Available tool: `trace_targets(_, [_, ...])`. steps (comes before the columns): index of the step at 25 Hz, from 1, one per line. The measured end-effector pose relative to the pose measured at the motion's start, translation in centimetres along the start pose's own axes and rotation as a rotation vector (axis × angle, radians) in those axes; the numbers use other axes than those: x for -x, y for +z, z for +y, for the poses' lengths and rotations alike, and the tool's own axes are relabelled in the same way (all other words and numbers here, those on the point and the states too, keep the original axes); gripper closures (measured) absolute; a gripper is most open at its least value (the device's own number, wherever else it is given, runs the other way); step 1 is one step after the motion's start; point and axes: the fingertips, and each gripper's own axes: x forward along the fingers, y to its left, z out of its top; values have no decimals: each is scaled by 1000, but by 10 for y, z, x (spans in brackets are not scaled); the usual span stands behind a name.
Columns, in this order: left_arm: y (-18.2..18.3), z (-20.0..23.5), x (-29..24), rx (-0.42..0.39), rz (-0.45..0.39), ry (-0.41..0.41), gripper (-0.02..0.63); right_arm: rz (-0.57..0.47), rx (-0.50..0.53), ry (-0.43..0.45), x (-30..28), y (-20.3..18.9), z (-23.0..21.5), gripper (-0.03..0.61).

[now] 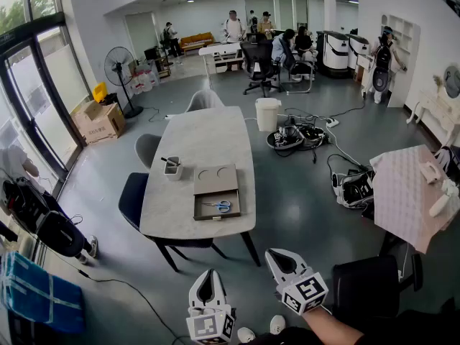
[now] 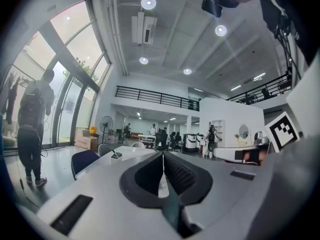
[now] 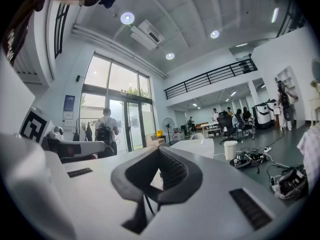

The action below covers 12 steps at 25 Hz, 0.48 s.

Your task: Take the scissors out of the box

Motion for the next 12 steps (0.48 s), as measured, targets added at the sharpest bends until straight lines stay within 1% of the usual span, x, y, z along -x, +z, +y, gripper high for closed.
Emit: trace_targets(12, [-3,-3,-2,-1,2,0,597,-8,3,8,0,1,-2,583])
